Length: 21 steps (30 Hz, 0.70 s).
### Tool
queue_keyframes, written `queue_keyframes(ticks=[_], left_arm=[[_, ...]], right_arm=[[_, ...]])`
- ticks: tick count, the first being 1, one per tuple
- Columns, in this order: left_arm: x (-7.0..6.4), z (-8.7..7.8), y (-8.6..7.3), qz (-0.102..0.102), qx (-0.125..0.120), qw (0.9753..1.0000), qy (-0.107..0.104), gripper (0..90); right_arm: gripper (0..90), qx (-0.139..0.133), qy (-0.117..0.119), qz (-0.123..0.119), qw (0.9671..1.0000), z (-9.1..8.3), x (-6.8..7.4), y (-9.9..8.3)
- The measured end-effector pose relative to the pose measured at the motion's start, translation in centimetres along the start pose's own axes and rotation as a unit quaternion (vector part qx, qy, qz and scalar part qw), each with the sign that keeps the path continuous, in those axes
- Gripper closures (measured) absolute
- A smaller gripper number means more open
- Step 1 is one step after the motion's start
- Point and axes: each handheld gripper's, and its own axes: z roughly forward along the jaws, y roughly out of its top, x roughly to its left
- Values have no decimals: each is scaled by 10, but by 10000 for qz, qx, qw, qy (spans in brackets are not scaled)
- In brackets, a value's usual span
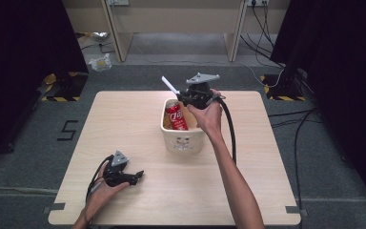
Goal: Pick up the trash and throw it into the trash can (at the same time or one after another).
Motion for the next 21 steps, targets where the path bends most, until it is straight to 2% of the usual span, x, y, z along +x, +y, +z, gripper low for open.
queue_keyframes(ticks=[6, 21], left_arm=[[0, 0, 0, 0, 0, 10000, -2, 140], [0, 0, 0, -8, -1, 10000, -7, 139]], right_arm=[[793, 46, 25, 69, 10000, 14, -2, 0], [789, 85, -9, 208, 9997, 33, -9, -1]])
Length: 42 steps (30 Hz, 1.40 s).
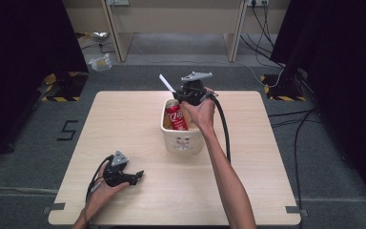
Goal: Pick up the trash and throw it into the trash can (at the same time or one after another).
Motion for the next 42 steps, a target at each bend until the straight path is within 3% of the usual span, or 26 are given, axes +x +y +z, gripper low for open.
queue_keyframes(ticks=[13, 24, 38, 42], left_arm=[[0, 0, 0, 12, 9, 10000, -3, 138], [0, 0, 0, 36, 11, 10000, -33, 139], [0, 0, 0, 27, 5, 10000, -31, 139], [0, 0, 1, 30, 13, 10000, -34, 138]], right_arm=[[763, 208, -55, 46, 9998, 2, -6, -10], [687, 196, -114, 20, 9997, -14, -8, -8], [462, 121, -257, 243, 9993, -42, -25, -28], [435, 108, -324, 274, 9990, -48, -29, -32]])
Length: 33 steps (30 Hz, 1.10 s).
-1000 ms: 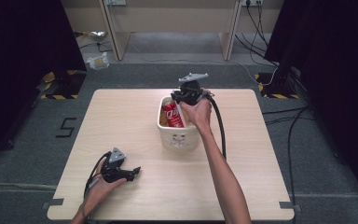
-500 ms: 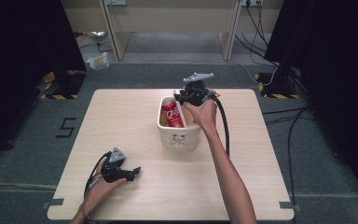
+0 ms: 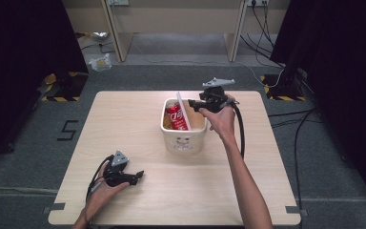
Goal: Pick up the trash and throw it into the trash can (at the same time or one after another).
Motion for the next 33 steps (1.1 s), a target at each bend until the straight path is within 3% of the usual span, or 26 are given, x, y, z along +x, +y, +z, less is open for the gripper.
queue_keyframes(ticks=[26, 33], left_arm=[[0, 1, 1, 14, -15, 10000, 0, 138], [0, 1, 1, 16, -9, 10000, 4, 138]], right_arm=[[368, -52, -380, 167, 9991, -44, -30, -38], [360, -23, -407, 145, 9991, -51, -31, -48]])
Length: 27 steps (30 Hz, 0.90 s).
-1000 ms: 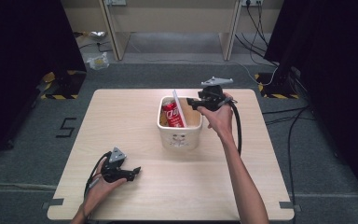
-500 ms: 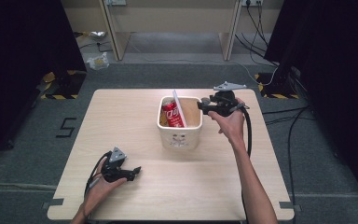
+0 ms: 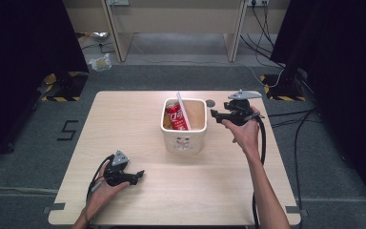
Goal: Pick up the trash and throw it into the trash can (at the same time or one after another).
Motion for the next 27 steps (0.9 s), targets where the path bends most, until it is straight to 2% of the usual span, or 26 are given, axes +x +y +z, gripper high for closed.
queue_keyframes(ticks=[9, 11, 15, 27], left_arm=[[0, 0, 0, -9, -13, 10000, -2, 139], [0, 1, 0, -12, -9, 10000, -4, 138], [0, 1, 1, -9, 4, 10000, -3, 138], [0, 1, 1, -10, 2, 10000, -3, 139]], right_arm=[[355, -1, -58, -41, 10000, -7, -1, -11], [355, 45, -150, -106, 9998, -10, -3, -15], [353, 28, -205, -61, 9998, -15, -5, -20], [352, 48, -187, -43, 9998, -22, -7, -32]])
